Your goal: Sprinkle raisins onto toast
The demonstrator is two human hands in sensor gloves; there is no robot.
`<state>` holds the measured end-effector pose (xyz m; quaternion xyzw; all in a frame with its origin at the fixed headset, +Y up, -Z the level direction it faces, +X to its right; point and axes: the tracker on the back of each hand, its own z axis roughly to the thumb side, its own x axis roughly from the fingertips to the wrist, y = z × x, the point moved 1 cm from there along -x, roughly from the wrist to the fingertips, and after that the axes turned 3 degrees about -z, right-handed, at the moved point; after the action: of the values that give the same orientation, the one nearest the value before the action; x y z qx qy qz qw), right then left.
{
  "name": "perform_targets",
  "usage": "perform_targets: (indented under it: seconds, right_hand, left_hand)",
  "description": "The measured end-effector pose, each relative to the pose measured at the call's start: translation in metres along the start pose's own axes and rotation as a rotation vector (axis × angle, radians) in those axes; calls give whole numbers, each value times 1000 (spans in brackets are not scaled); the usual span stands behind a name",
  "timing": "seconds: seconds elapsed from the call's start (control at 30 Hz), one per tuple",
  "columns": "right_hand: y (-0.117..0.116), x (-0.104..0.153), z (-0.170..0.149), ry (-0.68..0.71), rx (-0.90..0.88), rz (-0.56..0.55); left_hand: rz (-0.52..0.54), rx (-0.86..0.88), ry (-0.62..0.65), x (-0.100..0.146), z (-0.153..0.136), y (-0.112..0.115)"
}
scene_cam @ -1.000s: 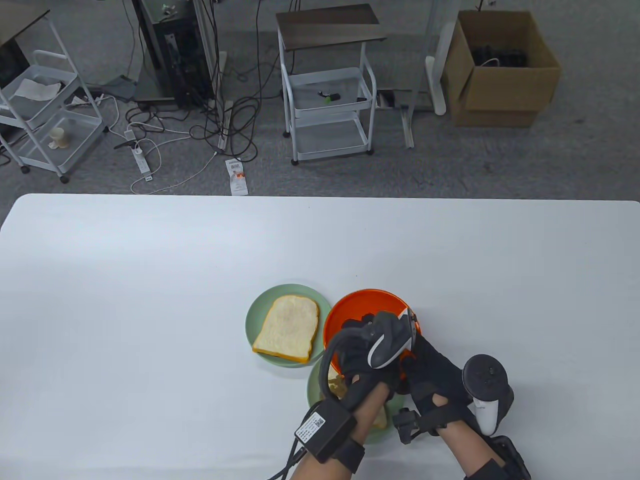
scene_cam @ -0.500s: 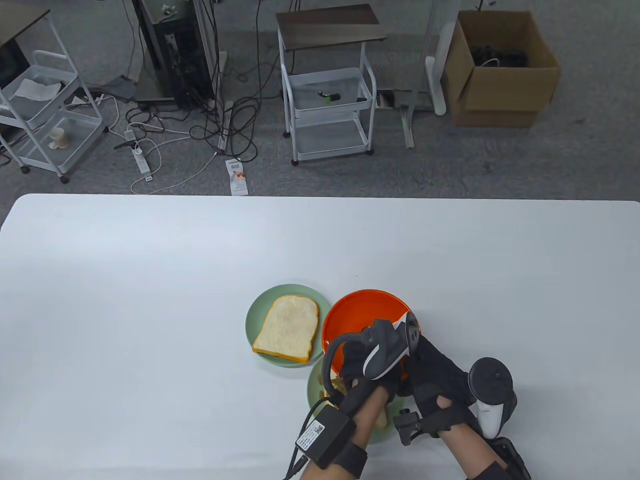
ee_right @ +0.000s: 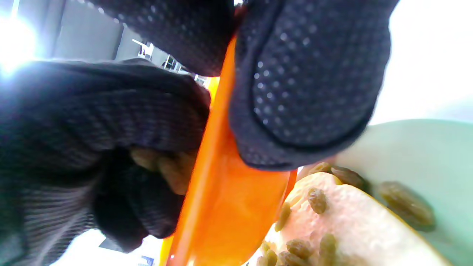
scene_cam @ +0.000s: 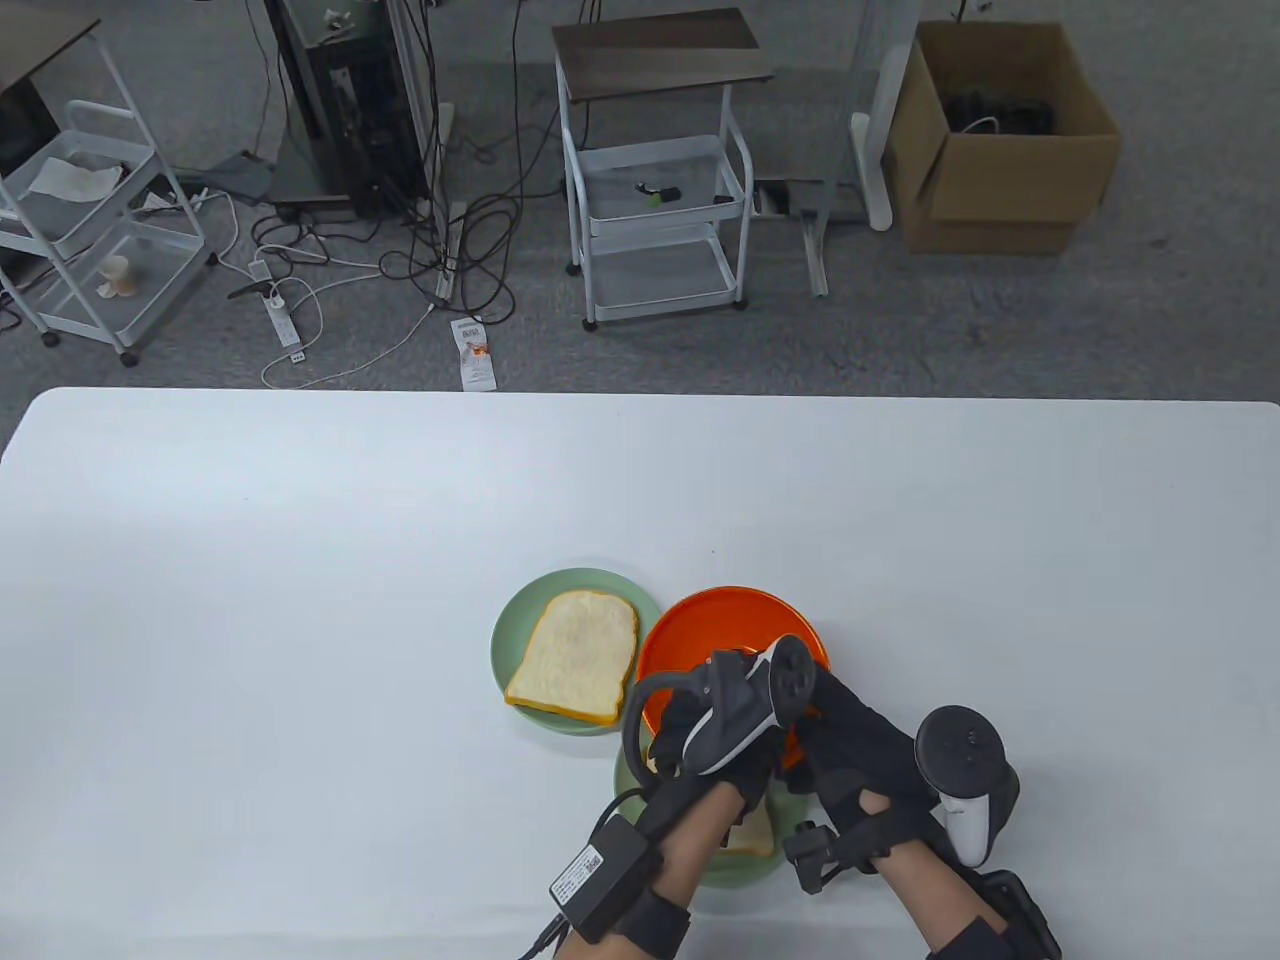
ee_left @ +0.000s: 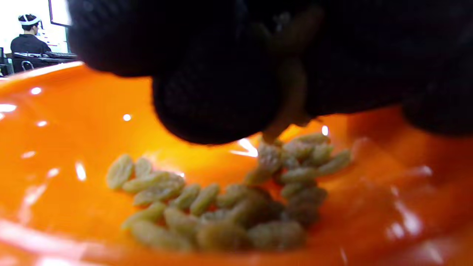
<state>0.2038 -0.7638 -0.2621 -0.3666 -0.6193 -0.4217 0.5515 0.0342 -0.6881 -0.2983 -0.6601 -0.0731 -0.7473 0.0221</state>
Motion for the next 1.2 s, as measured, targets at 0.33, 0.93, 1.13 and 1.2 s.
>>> perform_targets:
  seconds: [0.33,0.93,1.13,1.2]
  right_hand:
    - [7,-6,-3,-20,-6,-22]
    - [14,-12,-3,3,40,-51]
    - [14,-13,-3,3,41,-49]
    - [14,-14,-3,3,42,-49]
  left_hand:
    - [21,245,-10,-8,-73,-44]
    - [-154,122,-313,-75,-181,39]
    - [-142,24,-276,-79,-167,35]
    - [-120,-18,-246,-79,-162,35]
